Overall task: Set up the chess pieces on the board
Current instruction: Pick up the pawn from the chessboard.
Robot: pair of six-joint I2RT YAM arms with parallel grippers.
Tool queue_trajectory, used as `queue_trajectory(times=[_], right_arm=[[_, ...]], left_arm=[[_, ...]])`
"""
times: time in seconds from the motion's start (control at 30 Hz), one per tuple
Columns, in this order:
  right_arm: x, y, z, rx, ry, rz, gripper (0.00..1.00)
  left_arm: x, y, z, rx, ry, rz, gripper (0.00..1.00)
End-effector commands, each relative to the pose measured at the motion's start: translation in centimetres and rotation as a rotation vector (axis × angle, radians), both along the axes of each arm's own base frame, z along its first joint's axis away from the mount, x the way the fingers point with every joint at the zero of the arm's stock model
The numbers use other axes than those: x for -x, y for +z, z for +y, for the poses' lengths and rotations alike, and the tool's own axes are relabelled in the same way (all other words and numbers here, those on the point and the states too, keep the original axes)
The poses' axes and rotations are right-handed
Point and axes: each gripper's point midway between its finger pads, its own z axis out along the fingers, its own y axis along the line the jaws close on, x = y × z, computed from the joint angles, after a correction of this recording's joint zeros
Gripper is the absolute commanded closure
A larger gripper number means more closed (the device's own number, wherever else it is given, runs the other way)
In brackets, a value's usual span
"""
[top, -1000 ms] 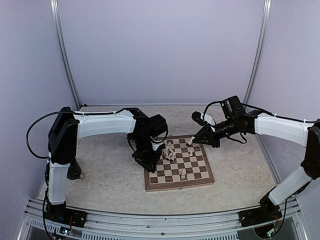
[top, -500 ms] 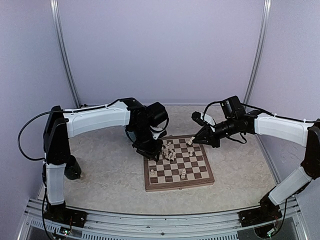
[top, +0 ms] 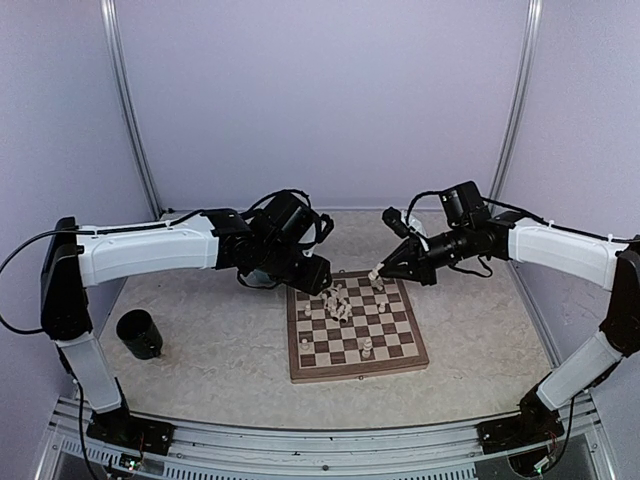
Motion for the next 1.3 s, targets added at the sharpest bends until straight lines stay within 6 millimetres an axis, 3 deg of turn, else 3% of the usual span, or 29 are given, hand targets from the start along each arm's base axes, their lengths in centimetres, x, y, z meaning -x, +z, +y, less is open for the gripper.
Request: queue_trajectory(times=[0.0,0.1,0.2,0.27,0.43,0.67,0.9,1.27], right_arm=[[-0.2,2.4,1.4,-0.062,0.033,0.041,1.0],[-0.4,1.5,1.1,-0.036,0.018,0.039,1.0],[-0.4,0.6,0.6,-0.022,-0.008,0.011,1.0],[-0.8,-0.2,0.2,-0.003,-0.035,-0.021,1.0],[-1.1,-1.0,-0.1,0.029,-0.043,-0.042,1.0],[-0.9,-1.9,-0.1,0.039,-0.03,-0.025,1.0],[-1.0,-2.3,-0.1,0.049,-0.027,-0.031,1.0],[-0.9,-2.9,-0.2,0.058,-0.022,-0.022,1.0]], left_arm=[[-2.9,5.6,-1.4,0.212,0.021,-0.157,0.56],[-3.9,1.3,0.7,0.053,0.102,-0.07,0.57],[-3.0,-2.1,1.5,-0.08,0.094,-0.024,0.56],[-2.0,-3.4,1.2,-0.102,0.06,0.004,0.55],[-1.5,-5.1,0.9,-0.129,0.04,0.044,0.54],[-2.1,-8.1,2.5,-0.19,0.083,0.125,0.59],[-1.6,-9.2,2.5,-0.205,0.066,0.158,0.59],[-2.0,-10.1,1.5,-0.192,0.043,0.183,0.75]])
